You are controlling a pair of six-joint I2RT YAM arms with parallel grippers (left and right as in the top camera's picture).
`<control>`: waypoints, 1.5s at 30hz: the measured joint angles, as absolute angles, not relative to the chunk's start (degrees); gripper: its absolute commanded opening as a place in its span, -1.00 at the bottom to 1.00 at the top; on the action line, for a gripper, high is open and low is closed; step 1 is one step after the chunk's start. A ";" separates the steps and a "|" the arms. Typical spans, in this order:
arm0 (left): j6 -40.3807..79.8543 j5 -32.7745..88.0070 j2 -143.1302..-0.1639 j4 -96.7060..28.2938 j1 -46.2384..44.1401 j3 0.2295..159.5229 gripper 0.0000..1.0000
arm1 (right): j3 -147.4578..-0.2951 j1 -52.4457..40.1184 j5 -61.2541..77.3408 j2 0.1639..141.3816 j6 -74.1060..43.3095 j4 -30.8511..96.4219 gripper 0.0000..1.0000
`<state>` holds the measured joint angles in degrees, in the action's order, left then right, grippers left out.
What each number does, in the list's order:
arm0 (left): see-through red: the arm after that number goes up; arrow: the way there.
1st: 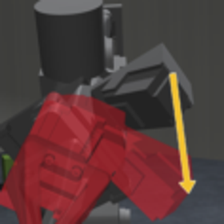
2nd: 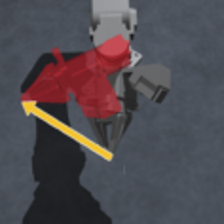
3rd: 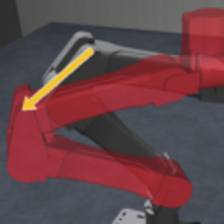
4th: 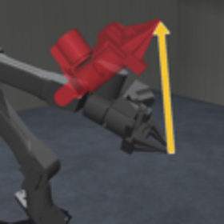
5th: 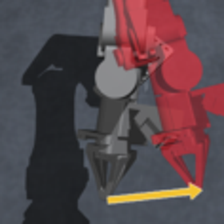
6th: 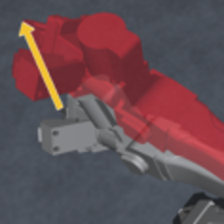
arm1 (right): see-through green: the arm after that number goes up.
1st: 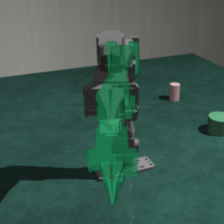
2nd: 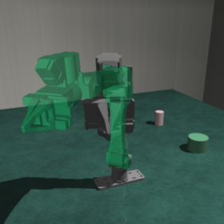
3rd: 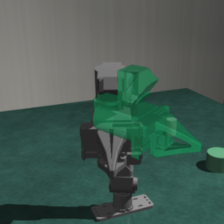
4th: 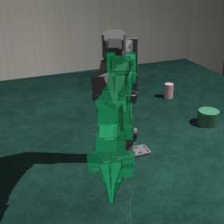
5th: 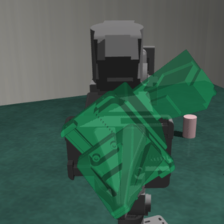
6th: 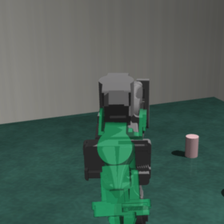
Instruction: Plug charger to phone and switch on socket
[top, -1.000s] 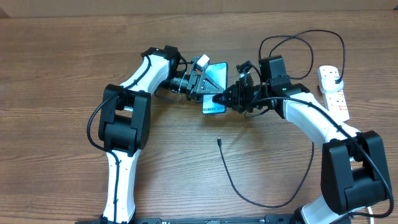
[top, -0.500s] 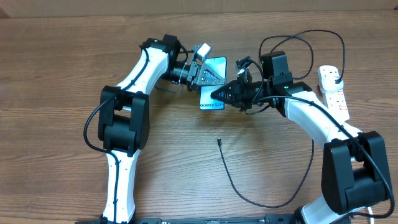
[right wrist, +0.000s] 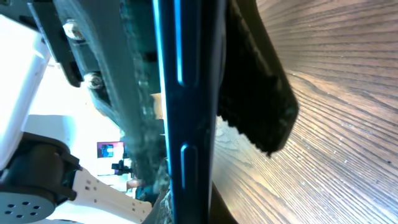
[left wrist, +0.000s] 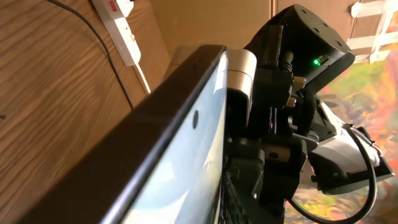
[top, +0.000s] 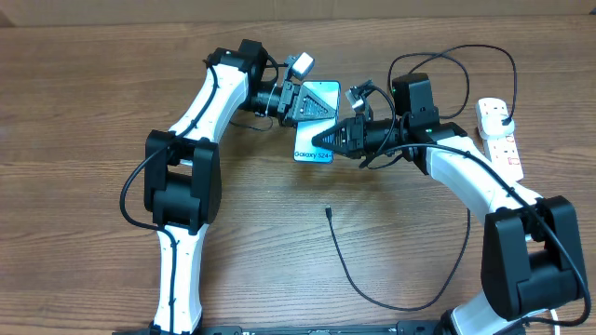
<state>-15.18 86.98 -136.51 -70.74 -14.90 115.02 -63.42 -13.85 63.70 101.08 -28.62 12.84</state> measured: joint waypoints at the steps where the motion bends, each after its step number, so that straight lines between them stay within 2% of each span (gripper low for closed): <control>1: -15.16 87.26 -136.51 -70.78 -14.87 115.07 -0.57 | -63.42 -13.85 64.03 101.08 -28.86 12.51 -0.92; 2: -15.16 87.61 -136.51 -70.78 -14.87 115.13 -0.77 | -63.42 -13.74 64.40 101.08 -28.95 12.34 -0.92; 4: -15.38 89.34 -136.49 -70.91 -14.85 115.15 -0.89 | -63.42 -13.50 65.43 101.08 -28.84 12.23 -0.85; 6: -15.07 89.58 -136.16 -71.20 -14.74 115.22 -0.91 | -63.42 -13.28 66.15 101.08 -28.71 11.66 -0.61; 11: -14.66 87.90 -135.72 -70.15 -13.47 115.57 -0.92 | -63.48 -13.15 66.30 101.08 -31.35 6.46 -0.37; 13: -11.81 83.02 -134.82 -70.08 -12.69 115.68 -0.92 | -63.53 -12.93 65.34 101.08 -32.18 6.52 -0.26; 16: -5.93 73.49 -133.45 -70.06 -12.38 116.27 -0.92 | -63.64 -12.82 62.22 101.08 -32.42 8.73 -0.26; 19: 1.89 57.60 -132.75 -69.87 -12.21 116.55 -0.92 | -64.62 -12.32 58.48 101.08 -29.69 17.69 -0.28; 23: 9.63 42.11 -132.88 -70.02 -11.94 116.51 -0.92 | -65.21 -13.32 46.11 100.77 -20.21 40.07 -0.28; 26: 11.55 38.44 -132.88 -70.08 -11.90 116.51 -0.92 | -65.28 -15.88 36.56 100.73 -15.14 51.44 -0.27; 29: 12.12 36.99 -132.88 -70.04 -11.90 116.51 -0.92 | -65.30 -19.94 28.51 100.73 -12.80 56.25 -0.27; 33: 12.14 36.34 -132.88 -70.13 -12.01 116.51 -0.92 | -64.77 -26.76 20.91 100.66 -12.16 56.51 -0.26; 36: 12.12 36.10 -132.88 -70.30 -12.29 116.51 -0.92 | -60.90 -33.39 15.29 100.53 -15.25 50.92 -0.25; 38: 12.12 35.97 -132.88 -70.32 -12.71 116.51 -0.92 | -57.89 -37.15 11.20 100.44 -17.10 46.81 -0.28; 39: 12.12 35.92 -132.88 -70.32 -12.78 116.51 -0.92 | -56.66 -38.68 8.23 100.42 -18.57 45.41 -0.37; 45: 12.12 35.88 -132.88 -70.59 -12.78 116.51 -0.91 | -54.57 -38.26 -9.23 99.26 -25.23 43.92 -0.38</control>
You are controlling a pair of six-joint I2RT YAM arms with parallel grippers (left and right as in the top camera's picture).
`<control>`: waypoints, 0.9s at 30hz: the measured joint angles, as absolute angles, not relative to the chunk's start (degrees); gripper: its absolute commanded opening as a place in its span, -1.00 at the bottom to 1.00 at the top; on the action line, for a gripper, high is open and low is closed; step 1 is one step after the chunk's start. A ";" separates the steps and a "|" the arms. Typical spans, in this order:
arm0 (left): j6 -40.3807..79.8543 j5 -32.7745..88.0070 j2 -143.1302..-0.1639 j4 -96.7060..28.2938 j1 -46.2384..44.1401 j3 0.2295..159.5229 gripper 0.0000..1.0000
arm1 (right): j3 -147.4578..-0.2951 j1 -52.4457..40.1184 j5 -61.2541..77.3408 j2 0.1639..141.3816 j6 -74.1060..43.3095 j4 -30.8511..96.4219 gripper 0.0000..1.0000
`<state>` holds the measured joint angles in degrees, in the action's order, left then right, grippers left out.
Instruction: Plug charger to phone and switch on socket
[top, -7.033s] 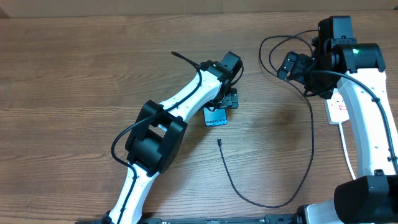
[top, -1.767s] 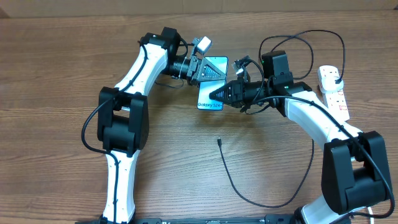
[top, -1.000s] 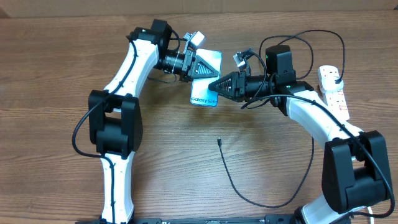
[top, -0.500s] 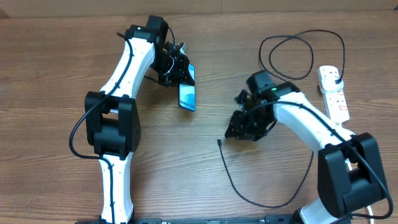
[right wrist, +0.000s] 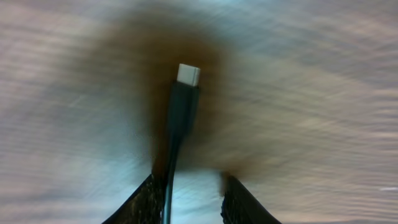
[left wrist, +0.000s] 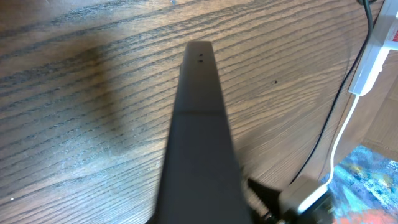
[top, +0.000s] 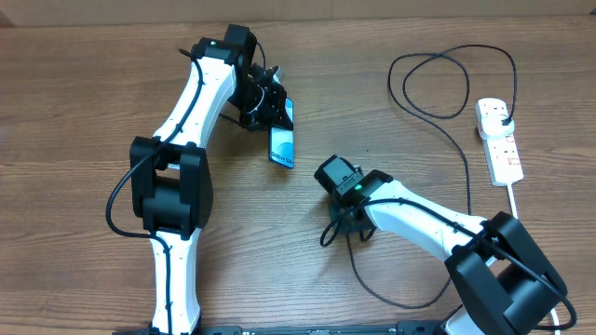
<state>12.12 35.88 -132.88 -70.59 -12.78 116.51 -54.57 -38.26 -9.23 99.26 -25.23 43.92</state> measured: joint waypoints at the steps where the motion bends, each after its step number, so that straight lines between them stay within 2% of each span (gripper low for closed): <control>1: 12.14 35.88 -132.88 -70.57 -12.78 116.51 -0.92 | -54.57 -37.45 -10.20 99.26 -25.43 43.77 -0.37; 4: 12.14 35.88 -132.88 -70.57 -12.78 116.51 -0.91 | -54.41 -32.42 -12.91 99.24 -26.15 43.44 0.01; 6: 12.12 35.88 -132.88 -70.59 -12.78 116.51 -0.91 | -54.35 -29.89 -11.31 99.13 -26.63 42.39 0.36; 8: 12.12 35.88 -132.88 -70.59 -12.78 116.51 -0.92 | -54.28 -27.29 -7.64 99.13 -26.57 41.04 0.30; 10: 12.12 35.90 -132.88 -70.59 -12.78 116.51 -0.91 | -54.04 -24.95 -3.81 99.13 -26.70 40.23 0.08; 15: 12.14 35.90 -132.88 -70.83 -12.78 116.51 -0.92 | -54.04 -23.40 -1.28 99.04 -26.74 38.79 0.05; 18: 12.12 35.90 -132.88 -70.96 -12.78 116.51 -0.92 | -54.04 -23.38 -0.78 99.04 -26.70 38.59 -0.21; 23: 12.12 35.90 -132.88 -70.96 -12.78 116.51 -0.92 | -54.00 -23.38 0.08 99.04 -27.62 38.26 -0.32; 27: 12.12 35.90 -132.88 -70.96 -12.78 116.51 -0.92 | -53.93 -23.77 0.21 99.04 -28.95 37.39 -0.31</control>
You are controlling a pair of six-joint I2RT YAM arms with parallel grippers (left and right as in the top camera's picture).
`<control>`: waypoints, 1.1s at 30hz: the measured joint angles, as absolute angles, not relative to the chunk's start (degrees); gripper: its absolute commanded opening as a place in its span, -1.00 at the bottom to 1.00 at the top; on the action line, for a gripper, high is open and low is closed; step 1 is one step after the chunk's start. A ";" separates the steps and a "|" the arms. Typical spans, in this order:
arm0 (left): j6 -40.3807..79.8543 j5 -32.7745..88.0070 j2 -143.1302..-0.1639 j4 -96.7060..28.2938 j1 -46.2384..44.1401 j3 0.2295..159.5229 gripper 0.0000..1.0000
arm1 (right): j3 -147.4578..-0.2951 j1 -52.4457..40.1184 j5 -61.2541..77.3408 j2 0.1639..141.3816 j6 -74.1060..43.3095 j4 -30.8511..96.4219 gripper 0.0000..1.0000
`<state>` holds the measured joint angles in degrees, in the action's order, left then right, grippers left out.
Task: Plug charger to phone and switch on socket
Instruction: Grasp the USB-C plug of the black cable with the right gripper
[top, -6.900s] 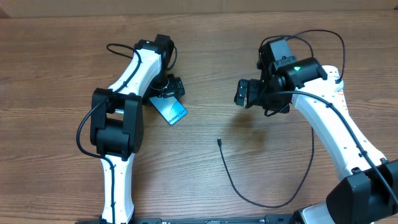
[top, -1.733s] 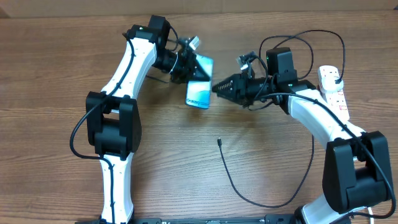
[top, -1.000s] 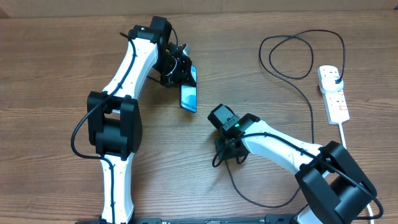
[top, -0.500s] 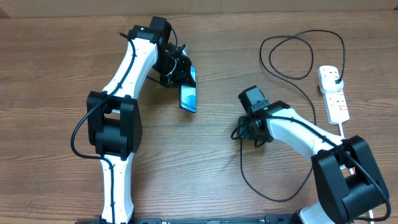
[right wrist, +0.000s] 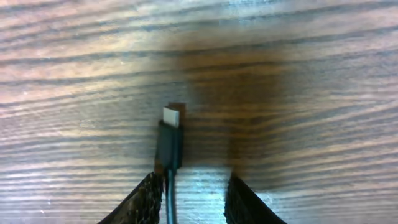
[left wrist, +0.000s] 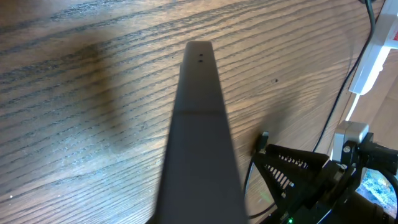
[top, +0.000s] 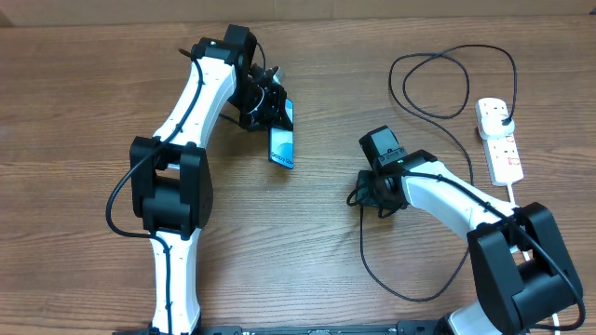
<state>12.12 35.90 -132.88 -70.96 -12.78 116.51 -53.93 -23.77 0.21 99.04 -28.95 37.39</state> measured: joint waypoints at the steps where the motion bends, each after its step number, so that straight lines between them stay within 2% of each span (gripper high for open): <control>1: 12.12 35.90 -132.88 -70.96 -12.78 116.51 -0.91 | -53.91 -24.36 0.01 99.04 -29.56 36.58 -0.31; 4: 12.12 35.90 -132.88 -70.96 -12.78 116.51 -0.92 | -53.89 -26.00 -1.69 99.18 -31.68 36.23 -0.32; 5: 12.14 35.90 -132.88 -70.94 -12.78 116.51 -0.92 | -53.89 -26.81 -3.01 99.46 -32.91 35.66 -0.48; 7: 12.12 35.90 -132.88 -70.96 -12.78 116.51 -0.92 | -54.02 -27.29 -4.62 100.05 -34.02 34.92 -0.62; 12: 12.14 35.90 -132.88 -70.96 -12.78 116.51 -0.92 | -54.37 -27.53 -7.25 100.57 -35.42 34.50 -0.68; 16: 13.19 35.90 -132.88 -70.96 -12.78 116.51 -0.92 | -54.39 -27.51 -7.09 100.62 -35.83 34.70 -0.89; 23: 13.43 36.05 -132.88 -70.96 -12.78 116.51 -0.91 | -54.48 -26.59 -5.74 100.62 -35.29 34.70 -0.93; 27: 13.56 39.13 -132.88 -68.45 -12.78 116.51 -0.92 | -57.28 -23.29 -2.04 101.54 -33.30 42.26 -0.93; 29: 13.15 43.81 -132.88 -65.32 -12.78 116.51 -0.92 | -57.89 -21.21 1.41 101.54 -28.60 43.59 -0.93; 32: 12.60 50.22 -132.88 -62.76 -12.78 116.51 -0.91 | -57.93 -17.98 14.92 98.21 -18.57 42.94 -0.93; 33: 11.44 53.54 -132.88 -62.37 -12.78 116.51 -0.92 | -57.98 -16.43 23.14 94.89 -12.91 42.68 -0.93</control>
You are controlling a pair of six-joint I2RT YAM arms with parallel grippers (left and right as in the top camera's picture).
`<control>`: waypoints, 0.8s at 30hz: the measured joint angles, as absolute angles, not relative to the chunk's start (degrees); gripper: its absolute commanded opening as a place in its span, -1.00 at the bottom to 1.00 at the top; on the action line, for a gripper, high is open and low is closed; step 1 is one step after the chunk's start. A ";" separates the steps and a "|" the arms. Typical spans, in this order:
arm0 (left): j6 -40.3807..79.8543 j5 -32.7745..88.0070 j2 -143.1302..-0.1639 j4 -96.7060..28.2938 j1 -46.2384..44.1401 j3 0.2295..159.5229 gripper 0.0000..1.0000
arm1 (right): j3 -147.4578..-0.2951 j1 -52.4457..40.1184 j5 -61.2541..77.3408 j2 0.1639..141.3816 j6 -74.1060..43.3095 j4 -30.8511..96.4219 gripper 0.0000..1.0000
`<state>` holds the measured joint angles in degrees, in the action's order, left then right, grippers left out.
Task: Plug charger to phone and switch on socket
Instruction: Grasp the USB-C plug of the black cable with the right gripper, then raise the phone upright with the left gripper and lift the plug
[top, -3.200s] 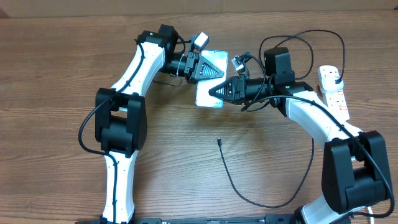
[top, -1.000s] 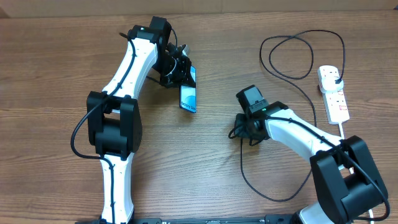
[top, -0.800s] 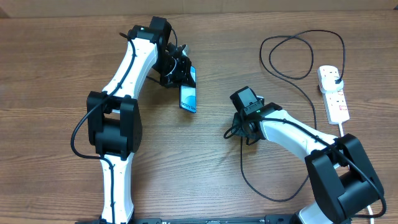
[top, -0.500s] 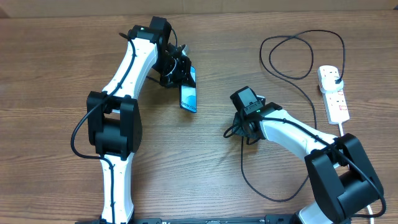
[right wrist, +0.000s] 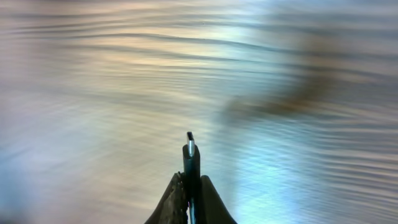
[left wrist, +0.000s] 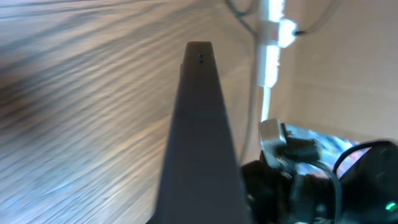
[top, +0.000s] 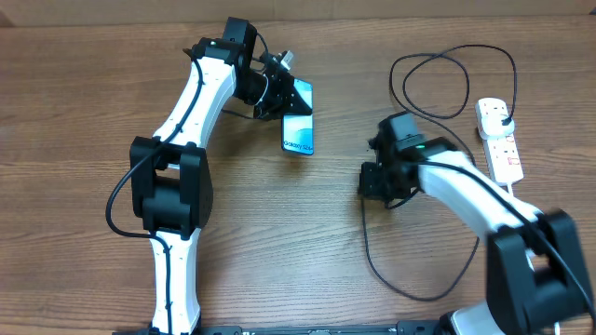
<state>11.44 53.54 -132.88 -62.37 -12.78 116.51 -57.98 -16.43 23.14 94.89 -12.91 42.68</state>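
The blue-screened phone [top: 299, 126] hangs above the table at the back, screen facing up, with my left gripper [top: 287, 99] shut on its upper end. In the left wrist view its dark edge [left wrist: 200, 124] fills the middle. My right gripper [top: 371, 182] is shut on the black charger plug [right wrist: 191, 157], whose metal tip sticks out past the fingertips [right wrist: 207, 198]. It sits to the right of the phone and lower, a gap between them. The black cable [top: 368, 256] trails from it. The white socket strip [top: 498, 140] lies at the far right.
The cable loops on the wood [top: 438, 79] between my right arm and the socket strip, then runs down along the right side. A white lead [top: 515, 195] leaves the strip toward the front. The right arm's elbow [top: 540, 251] stands front right.
My right gripper, then open around the plug lying on the table, is now shut on it with the plug off the wood. The phone has moved right and turned from edge-on to screen-up.
First both grippers were at the phone while the plug lay loose on the table. Then my left gripper alone held the phone edge-on and my right stood open over the plug. The plug end lay further right after that, and now it is gripped.
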 measured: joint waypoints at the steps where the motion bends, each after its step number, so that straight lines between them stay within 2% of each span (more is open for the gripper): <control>1: 9.58 57.45 -132.88 -61.91 -12.78 116.51 -0.92 | -58.06 -15.51 28.21 92.58 -9.87 42.68 -0.93; 6: 3.01 73.89 -132.88 -58.52 -12.78 116.51 -0.91 | -58.76 -12.03 48.88 85.54 -1.89 39.22 -0.93; 11: -0.27 80.75 -132.53 -58.87 -12.78 116.51 -0.91 | -58.83 -11.66 63.16 85.45 0.23 35.79 -0.92; 15: 2.04 75.31 -127.09 -57.12 -12.43 116.29 -0.91 | -58.83 -11.66 70.48 85.45 0.82 35.59 -0.92; 19: 8.08 67.09 -115.04 -55.88 -10.70 116.29 -0.91 | -58.83 -11.66 79.15 85.45 1.34 33.65 -0.92; 24: 10.76 59.48 -105.62 -63.40 -8.91 116.55 -0.91 | -58.83 -11.68 82.30 85.45 1.04 33.67 -0.92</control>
<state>10.76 59.48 -105.62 -63.40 -8.91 116.55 -58.83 -11.68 82.30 85.45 1.04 33.67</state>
